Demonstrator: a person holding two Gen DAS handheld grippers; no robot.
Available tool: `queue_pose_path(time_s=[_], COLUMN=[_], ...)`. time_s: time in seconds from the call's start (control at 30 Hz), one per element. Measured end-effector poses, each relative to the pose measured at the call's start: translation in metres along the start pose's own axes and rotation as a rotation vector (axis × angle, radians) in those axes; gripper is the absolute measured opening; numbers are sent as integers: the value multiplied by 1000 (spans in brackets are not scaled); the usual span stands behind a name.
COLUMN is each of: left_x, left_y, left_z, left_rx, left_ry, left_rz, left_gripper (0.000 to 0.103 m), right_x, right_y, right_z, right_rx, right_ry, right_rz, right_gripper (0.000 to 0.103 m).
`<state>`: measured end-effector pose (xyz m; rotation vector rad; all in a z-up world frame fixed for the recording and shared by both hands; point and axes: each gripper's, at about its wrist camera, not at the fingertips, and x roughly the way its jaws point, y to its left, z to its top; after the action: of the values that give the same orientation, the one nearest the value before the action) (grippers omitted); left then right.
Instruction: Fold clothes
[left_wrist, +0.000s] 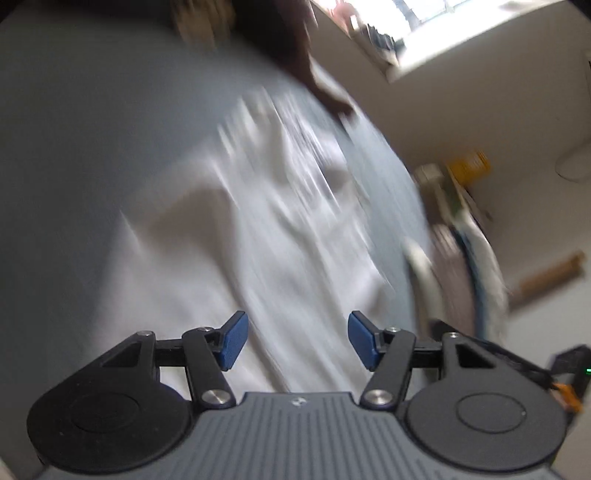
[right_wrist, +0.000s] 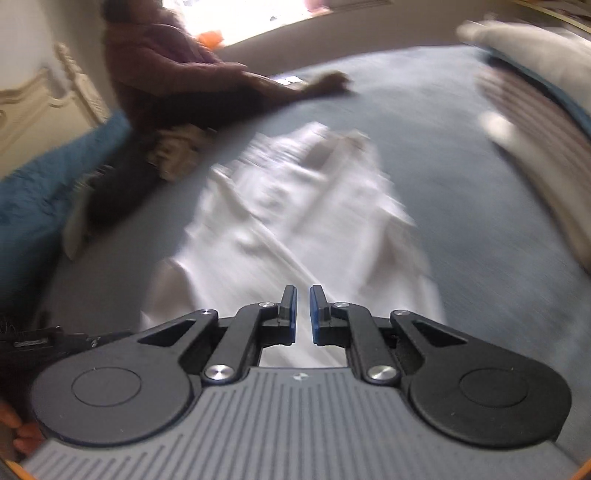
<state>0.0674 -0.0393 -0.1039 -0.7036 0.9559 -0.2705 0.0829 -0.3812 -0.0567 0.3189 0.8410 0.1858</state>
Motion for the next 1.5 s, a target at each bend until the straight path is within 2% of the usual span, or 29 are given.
queue_pose_path(time_s=[0.07, 0.13, 0.23, 0.3, 0.4, 0.5, 0.57, 0.6, 0.67, 0.7, 0.77, 0.87, 0.93, 1.0, 1.03, 1.07, 1.1, 1.13, 1.17, 1.23, 1.3, 1.37, 1.4, 1.43, 1.47, 1.5], left_x=[1, 19, 53, 68, 89, 85, 82, 81, 78, 77, 75, 72, 68, 61, 56, 49, 43, 38, 35, 40, 52, 60, 61, 62, 64, 64], left_y=[13, 14, 17, 25, 38, 53, 59, 64, 75, 81, 87, 95, 98, 100, 101, 101, 98, 94, 89, 81, 75, 73, 74, 75, 77, 79], left_z=[29, 55, 78, 82, 81, 77, 75, 74, 74, 75, 75, 75, 76, 78, 79, 81, 81, 80, 80, 77, 73, 70, 67, 66, 65, 64], left_rx=[21, 90, 215, 274, 285, 275, 289, 286, 259, 240, 222, 195, 182, 164, 162, 182, 224, 285, 347, 477, 567, 607, 608, 596, 583, 564], left_ry=[-49, -38, -23, -29, -7, -45, -72, -86, -109, -117, -124, -133, -136, -144, -154, -176, -198, -207, -210, -160, -122, -125, -123, -114, -104, -98], left_rz=[57, 107, 228, 267, 298, 258, 252, 247, 231, 220, 193, 153, 138, 114, 97, 74, 50, 30, 13, 16, 62, 75, 73, 74, 74, 72], left_gripper=[61, 62, 62, 61, 52, 46, 27, 21, 1, 1, 1, 1, 1, 2, 9, 24, 34, 53, 59, 59, 54, 46, 39, 18, 4, 4], right_x=[24, 51, 101, 133, 178, 223, 250, 263, 289, 301, 322, 340, 344, 326, 316, 301, 286, 276, 270, 269, 280, 295, 306, 317, 324, 328], right_y=[22, 46, 78, 94, 111, 127, 128, 129, 130, 133, 137, 137, 137, 135, 134, 134, 135, 136, 136, 139, 144, 151, 155, 158, 160, 161], right_z=[23, 46, 75, 92, 115, 137, 151, 156, 166, 168, 169, 165, 161, 162, 163, 161, 159, 157, 154, 151, 150, 148, 146, 143, 141, 140], right_rx=[-11, -29, -77, -106, -145, -184, -168, -164, -157, -173, -203, -214, -244, -221, -210, -198, -192, -195, -203, -229, -254, -283, -301, -318, -327, -324], right_ry=[-13, -18, 15, 33, 52, 72, 102, 119, 154, 177, 206, 205, 196, 125, 90, 55, 36, 45, 65, 118, 152, 181, 206, 231, 246, 264], right_rz=[45, 86, 113, 108, 68, 28, 12, 5, -10, -23, -48, -38, -87, -70, -62, -41, -15, 14, 34, 46, 49, 51, 34, 18, 4, 24], right_gripper=[7, 7, 7, 7, 7, 7, 7, 8, 10, 10, 10, 10, 10, 10, 10, 10, 10, 10, 10, 11, 20, 36, 37, 36, 22, 5])
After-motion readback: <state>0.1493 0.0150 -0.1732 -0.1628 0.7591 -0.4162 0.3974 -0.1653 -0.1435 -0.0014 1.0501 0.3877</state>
